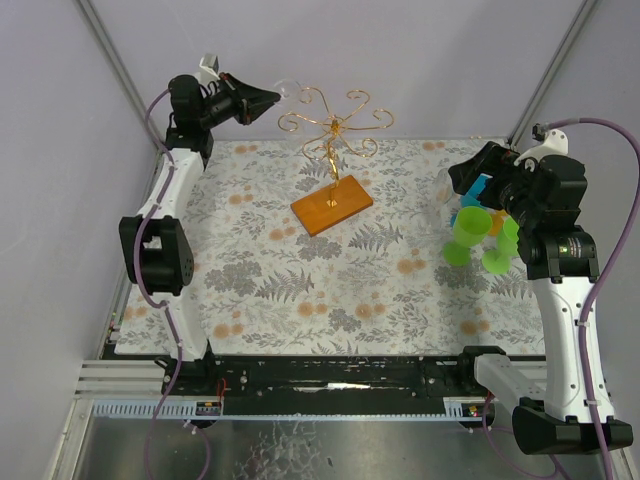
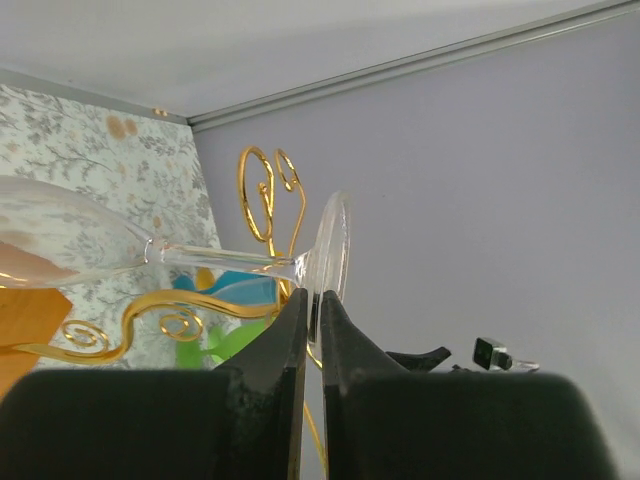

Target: Take the wine glass off the wine glass rack

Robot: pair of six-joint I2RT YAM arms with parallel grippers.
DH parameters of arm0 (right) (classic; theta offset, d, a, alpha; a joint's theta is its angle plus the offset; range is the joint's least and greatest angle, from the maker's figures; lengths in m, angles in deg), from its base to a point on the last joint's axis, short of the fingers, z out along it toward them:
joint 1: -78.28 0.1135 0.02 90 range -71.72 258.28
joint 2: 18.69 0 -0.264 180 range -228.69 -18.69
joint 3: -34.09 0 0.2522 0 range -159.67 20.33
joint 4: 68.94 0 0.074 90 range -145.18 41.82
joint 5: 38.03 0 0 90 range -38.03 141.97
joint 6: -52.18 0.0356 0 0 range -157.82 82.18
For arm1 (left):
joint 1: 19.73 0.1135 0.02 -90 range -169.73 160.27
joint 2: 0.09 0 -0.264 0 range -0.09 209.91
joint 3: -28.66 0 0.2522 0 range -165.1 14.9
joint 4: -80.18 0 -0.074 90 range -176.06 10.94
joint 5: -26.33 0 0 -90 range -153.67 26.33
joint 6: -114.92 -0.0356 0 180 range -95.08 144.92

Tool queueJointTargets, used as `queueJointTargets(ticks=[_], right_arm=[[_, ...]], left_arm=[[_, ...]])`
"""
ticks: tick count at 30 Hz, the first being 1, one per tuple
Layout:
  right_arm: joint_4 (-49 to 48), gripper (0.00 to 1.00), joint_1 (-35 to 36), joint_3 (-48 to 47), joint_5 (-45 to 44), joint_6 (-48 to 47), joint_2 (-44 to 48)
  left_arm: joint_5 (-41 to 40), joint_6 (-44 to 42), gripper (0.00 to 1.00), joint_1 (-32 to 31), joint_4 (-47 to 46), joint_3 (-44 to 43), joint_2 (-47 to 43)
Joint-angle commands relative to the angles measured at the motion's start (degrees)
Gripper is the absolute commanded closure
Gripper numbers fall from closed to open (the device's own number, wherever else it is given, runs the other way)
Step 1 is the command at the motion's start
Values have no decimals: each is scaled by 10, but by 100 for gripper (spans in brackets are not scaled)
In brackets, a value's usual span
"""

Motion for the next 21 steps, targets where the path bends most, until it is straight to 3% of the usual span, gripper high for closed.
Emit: queueJointTargets(ticks=[1, 7, 14, 21], right_arm=[[-25, 1, 4, -3, 12, 2, 6], [-24, 1, 4, -6, 18, 4, -8], [-43, 1, 4, -13, 41, 10, -36], [-41, 1, 4, -51, 72, 26, -84]], left_arm=[[29, -99, 100, 13, 20, -47, -37], [19, -328, 100, 14, 141, -104, -80], [1, -493, 100, 8, 168, -102, -146], [-81, -826, 100, -113, 217, -13, -252]])
